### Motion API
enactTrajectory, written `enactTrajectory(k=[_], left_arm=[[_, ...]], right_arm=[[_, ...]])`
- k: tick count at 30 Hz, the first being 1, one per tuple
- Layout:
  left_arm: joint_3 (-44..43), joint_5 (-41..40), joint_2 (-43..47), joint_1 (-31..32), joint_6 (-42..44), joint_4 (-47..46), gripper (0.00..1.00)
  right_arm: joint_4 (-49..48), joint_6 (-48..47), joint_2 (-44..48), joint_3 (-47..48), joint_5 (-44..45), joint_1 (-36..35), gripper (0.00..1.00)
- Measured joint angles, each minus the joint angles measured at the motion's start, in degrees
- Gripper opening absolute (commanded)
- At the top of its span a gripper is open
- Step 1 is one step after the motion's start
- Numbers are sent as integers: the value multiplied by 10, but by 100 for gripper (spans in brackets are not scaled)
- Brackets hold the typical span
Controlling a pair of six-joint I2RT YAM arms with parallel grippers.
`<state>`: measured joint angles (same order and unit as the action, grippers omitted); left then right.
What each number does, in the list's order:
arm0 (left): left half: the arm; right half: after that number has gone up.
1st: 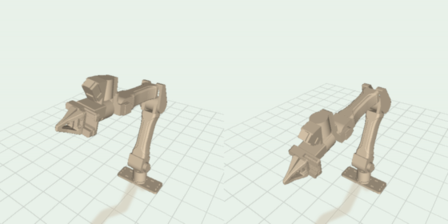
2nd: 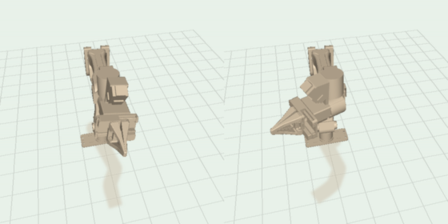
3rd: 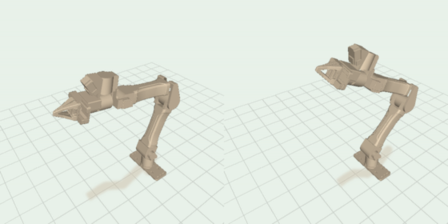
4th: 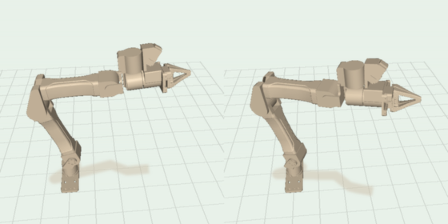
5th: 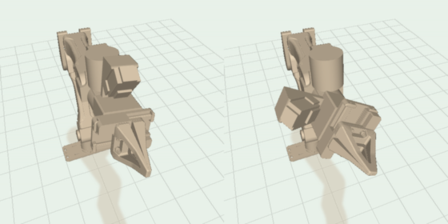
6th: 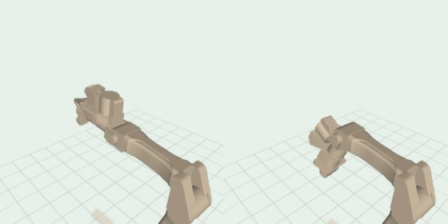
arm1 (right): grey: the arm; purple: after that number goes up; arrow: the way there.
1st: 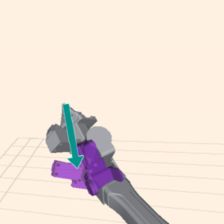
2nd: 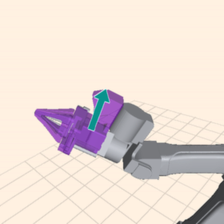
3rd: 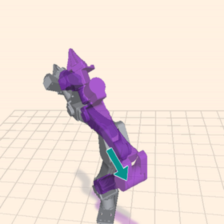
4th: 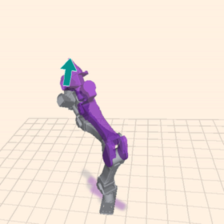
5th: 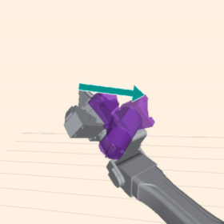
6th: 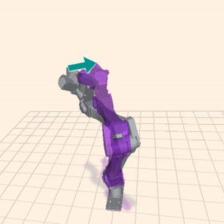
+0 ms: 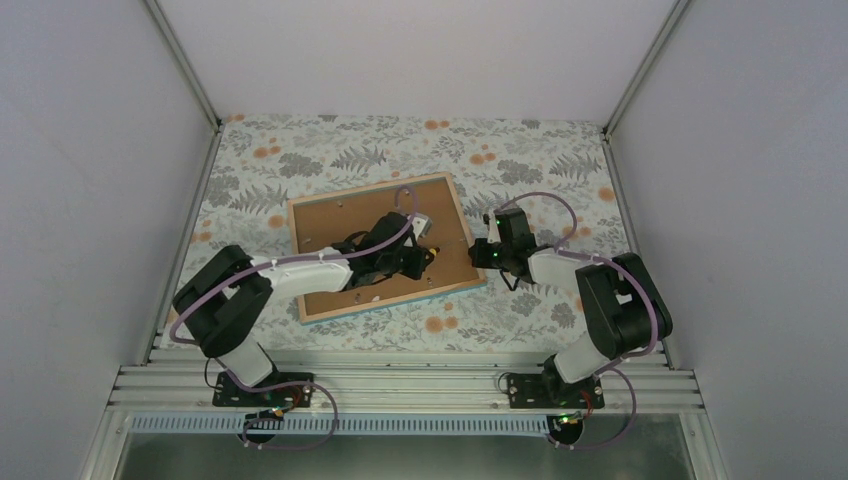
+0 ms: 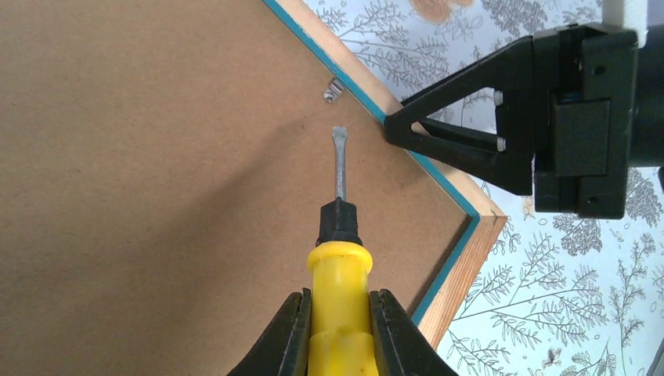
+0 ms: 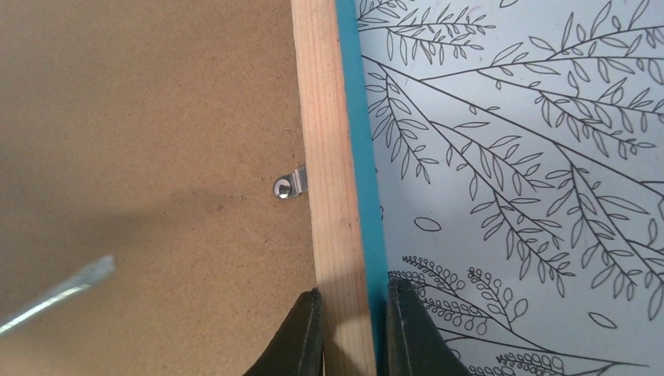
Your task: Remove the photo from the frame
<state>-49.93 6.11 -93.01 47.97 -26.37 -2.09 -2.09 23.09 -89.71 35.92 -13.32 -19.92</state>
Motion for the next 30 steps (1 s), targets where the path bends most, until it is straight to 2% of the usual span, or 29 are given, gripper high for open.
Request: enactTrajectory(k=[19, 30], left_arm=[[-85, 8, -115, 11, 2, 0, 2], [-98, 3, -126, 11, 3, 0, 3]], right_arm=[[-22, 1, 0, -9, -2, -3, 4], [-35, 2, -7, -9, -5, -7, 4]])
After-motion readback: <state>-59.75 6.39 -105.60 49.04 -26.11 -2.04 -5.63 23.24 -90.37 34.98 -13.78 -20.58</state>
